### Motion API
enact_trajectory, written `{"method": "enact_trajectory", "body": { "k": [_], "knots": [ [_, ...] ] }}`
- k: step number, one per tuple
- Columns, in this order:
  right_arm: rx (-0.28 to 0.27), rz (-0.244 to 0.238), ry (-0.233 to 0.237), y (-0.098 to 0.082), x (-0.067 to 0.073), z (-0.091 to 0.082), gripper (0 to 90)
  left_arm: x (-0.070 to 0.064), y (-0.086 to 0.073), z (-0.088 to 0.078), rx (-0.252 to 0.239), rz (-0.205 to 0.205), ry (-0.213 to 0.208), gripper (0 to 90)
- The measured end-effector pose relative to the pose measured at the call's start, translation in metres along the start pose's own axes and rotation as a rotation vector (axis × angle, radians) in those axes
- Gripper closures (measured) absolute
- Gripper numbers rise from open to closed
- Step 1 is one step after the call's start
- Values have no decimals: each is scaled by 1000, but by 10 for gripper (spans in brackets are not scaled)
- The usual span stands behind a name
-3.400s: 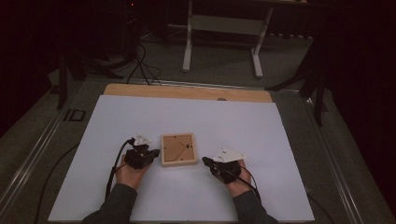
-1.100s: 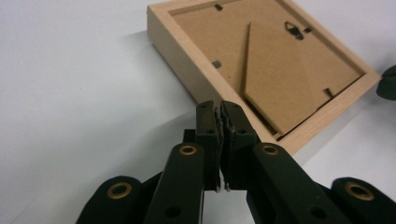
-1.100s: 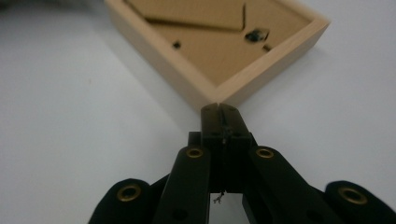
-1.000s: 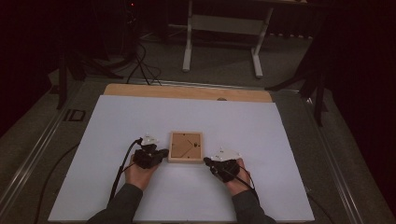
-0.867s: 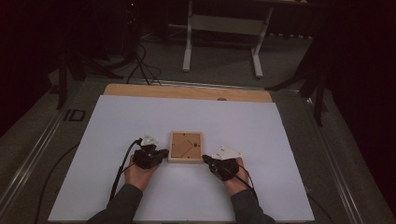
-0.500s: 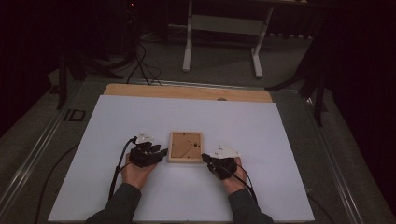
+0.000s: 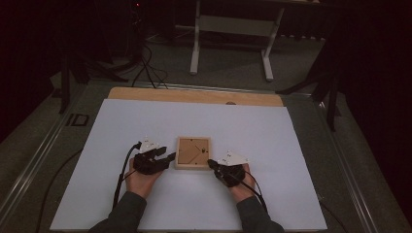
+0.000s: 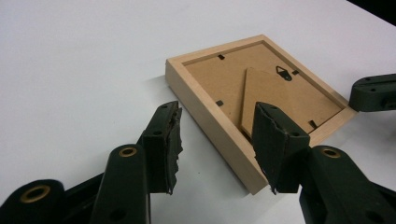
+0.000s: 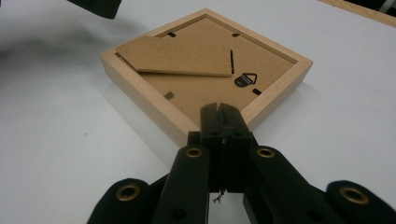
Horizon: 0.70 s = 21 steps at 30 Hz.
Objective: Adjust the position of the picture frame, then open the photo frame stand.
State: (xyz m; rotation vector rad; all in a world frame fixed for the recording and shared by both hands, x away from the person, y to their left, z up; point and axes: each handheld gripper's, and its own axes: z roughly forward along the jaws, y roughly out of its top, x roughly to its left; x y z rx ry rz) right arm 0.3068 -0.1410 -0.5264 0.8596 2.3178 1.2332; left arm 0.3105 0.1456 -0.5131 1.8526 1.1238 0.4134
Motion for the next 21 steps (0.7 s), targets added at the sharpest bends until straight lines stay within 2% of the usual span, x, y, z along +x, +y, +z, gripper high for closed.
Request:
{"method": "enact_trajectory", "body": {
  "k": [3,11,17,21],
  "knots": [
    [-5,-8,4,-1,-1,0,892,-3,3,-2,-7,-12,-21,503],
    [-8,-15,2,-1,-1,0,882,-14,11,-6,-27,22,-31,477],
    [-11,-14,-2,-2,0,0,894,-18,13,-3,-17,31,-34,452],
    [-14,-6,-3,-2,1,0,896,-22,15,4,6,53,-34,433]
  ]
}}
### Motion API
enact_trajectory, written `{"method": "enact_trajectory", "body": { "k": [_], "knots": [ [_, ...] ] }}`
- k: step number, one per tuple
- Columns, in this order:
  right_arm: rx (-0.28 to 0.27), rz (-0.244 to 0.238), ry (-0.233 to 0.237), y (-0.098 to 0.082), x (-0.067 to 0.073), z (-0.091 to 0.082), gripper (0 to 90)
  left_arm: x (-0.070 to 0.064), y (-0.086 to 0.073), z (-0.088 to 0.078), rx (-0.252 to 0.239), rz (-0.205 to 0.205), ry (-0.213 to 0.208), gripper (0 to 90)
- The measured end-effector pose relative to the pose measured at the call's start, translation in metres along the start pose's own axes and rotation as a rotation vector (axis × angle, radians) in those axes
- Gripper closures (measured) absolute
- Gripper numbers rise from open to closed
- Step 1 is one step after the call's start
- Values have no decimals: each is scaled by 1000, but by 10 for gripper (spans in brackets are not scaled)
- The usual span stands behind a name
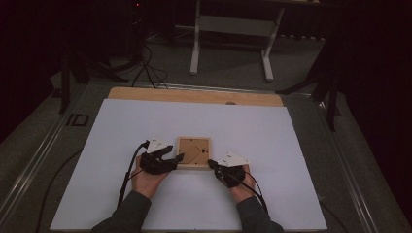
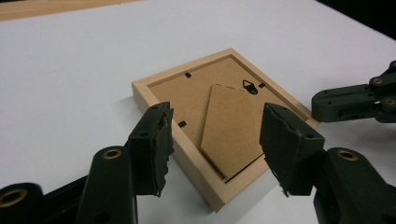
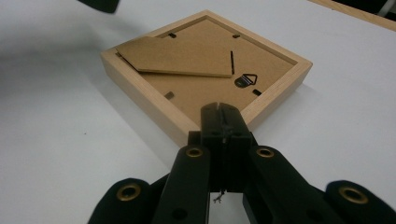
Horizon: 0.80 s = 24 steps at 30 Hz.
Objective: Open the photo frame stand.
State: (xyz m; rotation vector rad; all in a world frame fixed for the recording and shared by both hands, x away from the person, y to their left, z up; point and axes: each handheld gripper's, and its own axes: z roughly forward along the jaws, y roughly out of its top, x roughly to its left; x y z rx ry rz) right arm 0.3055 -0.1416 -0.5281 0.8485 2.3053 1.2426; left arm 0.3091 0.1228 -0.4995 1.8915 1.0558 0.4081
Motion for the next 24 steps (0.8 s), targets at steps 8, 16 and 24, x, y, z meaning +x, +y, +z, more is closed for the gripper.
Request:
{"method": "enact_trajectory", "body": {
  "k": [8,16,24],
  "knots": [
    [1,8,1,0,0,0,896,-11,5,20,54,50,5,404],
    [1,12,1,0,0,0,896,-12,4,38,109,97,7,403],
    [0,6,-1,0,0,0,896,-13,3,43,135,114,20,432]
  ]
}}
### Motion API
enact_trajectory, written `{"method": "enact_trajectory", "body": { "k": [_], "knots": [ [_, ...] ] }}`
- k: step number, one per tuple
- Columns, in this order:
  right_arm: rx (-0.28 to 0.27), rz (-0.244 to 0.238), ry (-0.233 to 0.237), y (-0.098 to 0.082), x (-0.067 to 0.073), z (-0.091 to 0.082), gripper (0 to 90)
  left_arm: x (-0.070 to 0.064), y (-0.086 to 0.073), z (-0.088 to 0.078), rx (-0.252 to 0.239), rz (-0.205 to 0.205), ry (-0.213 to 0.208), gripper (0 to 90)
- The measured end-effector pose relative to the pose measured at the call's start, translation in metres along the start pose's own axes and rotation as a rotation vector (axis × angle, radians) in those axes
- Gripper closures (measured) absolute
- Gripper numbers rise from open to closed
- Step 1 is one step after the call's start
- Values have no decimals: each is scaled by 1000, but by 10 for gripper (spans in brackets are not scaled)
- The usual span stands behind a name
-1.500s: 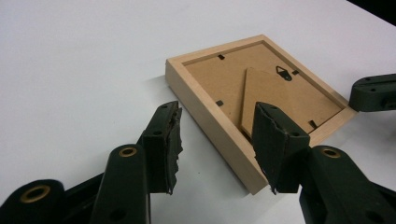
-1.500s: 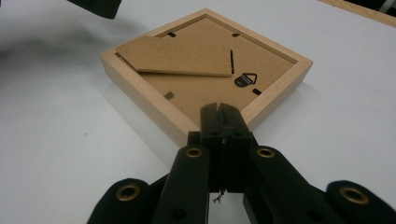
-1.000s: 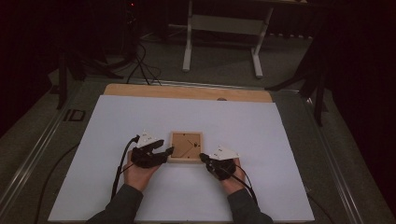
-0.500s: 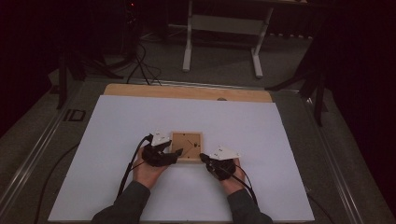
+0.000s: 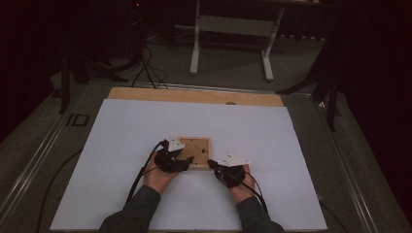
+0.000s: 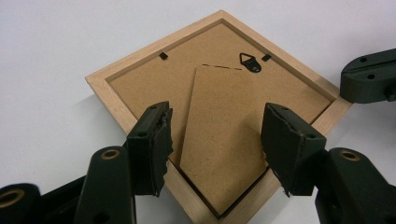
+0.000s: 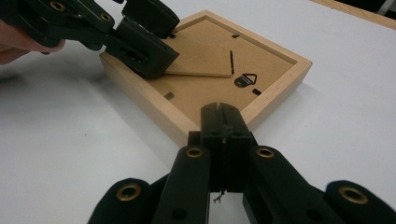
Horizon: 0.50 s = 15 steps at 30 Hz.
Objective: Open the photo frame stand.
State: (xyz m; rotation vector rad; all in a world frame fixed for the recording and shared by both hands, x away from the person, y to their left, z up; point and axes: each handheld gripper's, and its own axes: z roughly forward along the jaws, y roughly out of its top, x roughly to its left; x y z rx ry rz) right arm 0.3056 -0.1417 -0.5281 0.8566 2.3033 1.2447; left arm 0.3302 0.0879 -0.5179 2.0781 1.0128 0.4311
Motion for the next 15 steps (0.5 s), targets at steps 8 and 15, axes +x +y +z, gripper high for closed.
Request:
{"method": "enact_trajectory", "body": {
  "k": [8,15],
  "knots": [
    [-2,4,-1,0,0,0,895,-3,2,0,30,20,0,505],
    [-1,5,-2,0,0,0,896,-7,19,-11,15,45,10,511]
  ]
}}
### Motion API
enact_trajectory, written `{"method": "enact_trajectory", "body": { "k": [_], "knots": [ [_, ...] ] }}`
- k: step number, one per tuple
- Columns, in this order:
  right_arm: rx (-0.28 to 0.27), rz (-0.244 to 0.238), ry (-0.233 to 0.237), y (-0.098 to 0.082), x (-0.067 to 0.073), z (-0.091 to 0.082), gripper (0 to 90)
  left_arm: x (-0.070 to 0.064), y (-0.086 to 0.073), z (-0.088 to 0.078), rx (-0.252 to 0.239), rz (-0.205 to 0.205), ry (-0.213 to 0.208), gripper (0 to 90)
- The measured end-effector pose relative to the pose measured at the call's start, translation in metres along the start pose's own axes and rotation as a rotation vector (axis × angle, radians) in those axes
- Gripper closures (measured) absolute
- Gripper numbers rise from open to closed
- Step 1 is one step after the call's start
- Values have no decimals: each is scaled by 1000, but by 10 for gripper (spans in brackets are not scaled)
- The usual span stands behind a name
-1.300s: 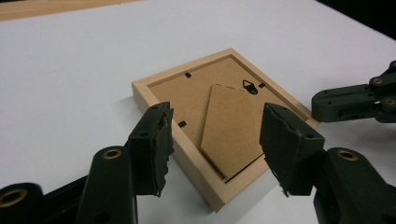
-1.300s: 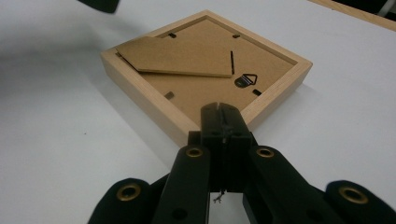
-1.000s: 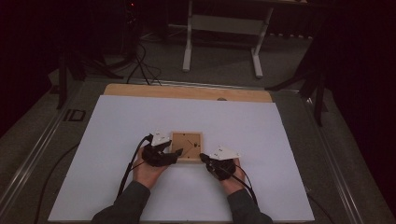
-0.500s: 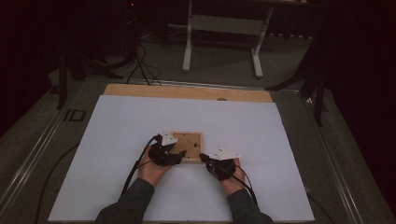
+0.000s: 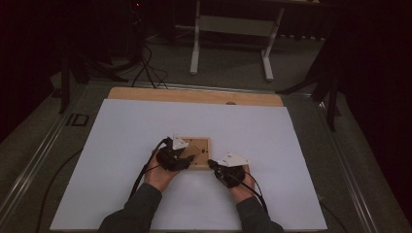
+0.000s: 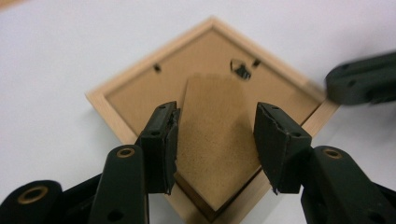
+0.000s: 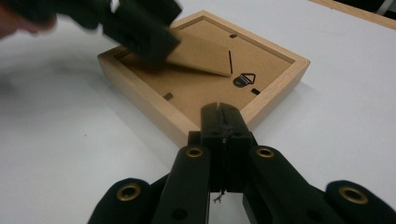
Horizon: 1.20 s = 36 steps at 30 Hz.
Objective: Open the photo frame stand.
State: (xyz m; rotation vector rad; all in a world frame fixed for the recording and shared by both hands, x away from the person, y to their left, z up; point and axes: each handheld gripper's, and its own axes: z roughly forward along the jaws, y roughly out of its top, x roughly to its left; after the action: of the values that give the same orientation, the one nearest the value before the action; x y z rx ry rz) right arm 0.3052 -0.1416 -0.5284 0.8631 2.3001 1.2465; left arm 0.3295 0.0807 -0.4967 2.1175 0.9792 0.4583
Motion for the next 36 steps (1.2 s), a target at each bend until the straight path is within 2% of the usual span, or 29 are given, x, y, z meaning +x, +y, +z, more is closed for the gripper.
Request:
{"method": "enact_trajectory", "body": {
  "k": [1,2,3,4,7,12,17,21,28,34,36],
  "knots": [
    [0,-1,-1,0,0,0,896,0,3,-2,-15,-10,-7,511],
    [0,-1,-1,0,0,0,896,1,6,-4,-23,-10,34,553],
    [0,-2,-2,0,0,0,896,3,8,-5,-30,-31,10,648],
    [-1,-4,-2,0,0,0,896,5,9,-5,-35,-51,-20,604],
    [-1,-5,-3,0,0,0,896,4,7,-4,-15,-24,5,535],
    [0,-4,-2,0,0,0,896,7,5,-15,-53,-57,-12,519],
    [1,-2,-3,0,1,0,896,6,1,-31,-78,-35,-40,599],
    [-1,-4,-4,0,0,0,896,9,-5,-41,-87,-45,-57,653],
    [-1,-1,-1,0,0,0,896,12,-16,-45,-88,-65,-72,729],
    [-2,0,-3,0,0,0,896,9,-20,-45,-64,-43,-68,891],
    [-2,-1,-2,0,0,0,896,9,-21,-44,-59,-40,-70,894]
  ]
}}
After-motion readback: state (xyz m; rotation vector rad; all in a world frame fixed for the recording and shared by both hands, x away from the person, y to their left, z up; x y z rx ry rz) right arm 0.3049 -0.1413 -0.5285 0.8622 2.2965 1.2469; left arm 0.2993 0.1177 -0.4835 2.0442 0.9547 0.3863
